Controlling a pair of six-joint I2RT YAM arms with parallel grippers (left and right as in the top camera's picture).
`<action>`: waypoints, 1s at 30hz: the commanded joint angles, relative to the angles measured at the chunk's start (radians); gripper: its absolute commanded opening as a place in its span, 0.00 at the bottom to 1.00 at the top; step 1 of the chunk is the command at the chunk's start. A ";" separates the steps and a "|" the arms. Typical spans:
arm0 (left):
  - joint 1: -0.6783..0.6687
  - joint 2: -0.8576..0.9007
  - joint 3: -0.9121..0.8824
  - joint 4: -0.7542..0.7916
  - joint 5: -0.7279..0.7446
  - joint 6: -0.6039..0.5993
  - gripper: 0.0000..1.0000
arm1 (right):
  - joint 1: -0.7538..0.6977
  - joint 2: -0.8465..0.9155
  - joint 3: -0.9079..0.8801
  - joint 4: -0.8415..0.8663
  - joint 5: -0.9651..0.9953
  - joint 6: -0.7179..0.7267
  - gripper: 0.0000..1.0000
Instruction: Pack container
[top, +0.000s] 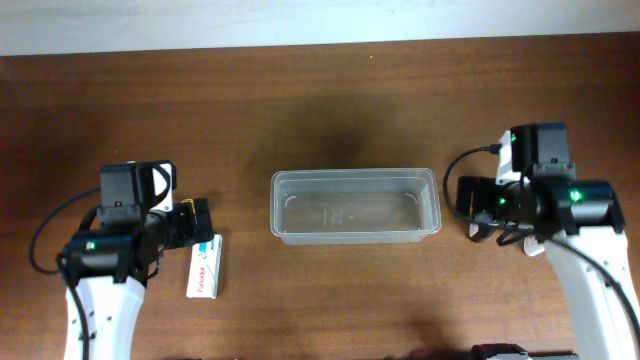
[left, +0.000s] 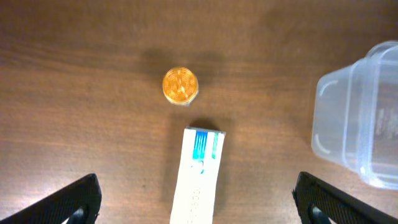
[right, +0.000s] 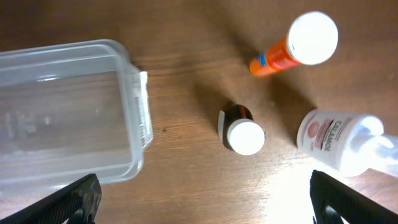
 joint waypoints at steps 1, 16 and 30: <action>-0.001 0.025 0.022 -0.008 0.013 -0.009 0.99 | -0.073 0.052 0.016 -0.011 -0.069 0.035 0.98; -0.001 0.028 0.022 -0.005 0.013 -0.009 0.99 | -0.147 0.356 -0.027 0.007 -0.129 -0.003 0.96; -0.001 0.028 0.022 -0.005 0.013 -0.009 0.99 | -0.201 0.394 -0.027 -0.003 -0.115 -0.004 0.60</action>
